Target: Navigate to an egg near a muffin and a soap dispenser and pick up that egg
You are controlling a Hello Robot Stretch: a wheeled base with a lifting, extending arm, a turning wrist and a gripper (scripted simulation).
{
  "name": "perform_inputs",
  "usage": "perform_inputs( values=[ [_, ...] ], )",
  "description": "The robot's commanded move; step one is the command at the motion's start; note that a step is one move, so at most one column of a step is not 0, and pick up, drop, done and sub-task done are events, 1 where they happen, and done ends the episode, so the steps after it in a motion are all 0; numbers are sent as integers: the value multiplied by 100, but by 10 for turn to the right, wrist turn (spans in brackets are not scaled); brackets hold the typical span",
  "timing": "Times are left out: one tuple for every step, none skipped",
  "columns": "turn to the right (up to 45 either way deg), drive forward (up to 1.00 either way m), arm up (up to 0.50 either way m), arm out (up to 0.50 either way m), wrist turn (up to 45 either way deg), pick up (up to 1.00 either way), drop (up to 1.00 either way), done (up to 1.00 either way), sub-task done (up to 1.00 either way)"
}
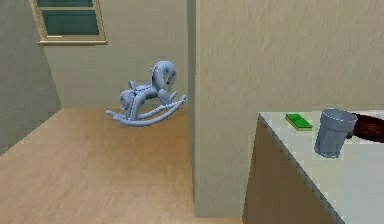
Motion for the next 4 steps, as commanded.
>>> perform_inputs(
  values=[
    [0, 0, 50, 0, 0, 0, 0, 0, 0],
    [0, 0, 38, 0, 0, 0, 0, 0, 0],
    [0, 0, 0, 24, 0, 0, 0, 0, 0],
    [0, 0, 0, 0, 450, 0, 0, 0, 0]
  ],
)
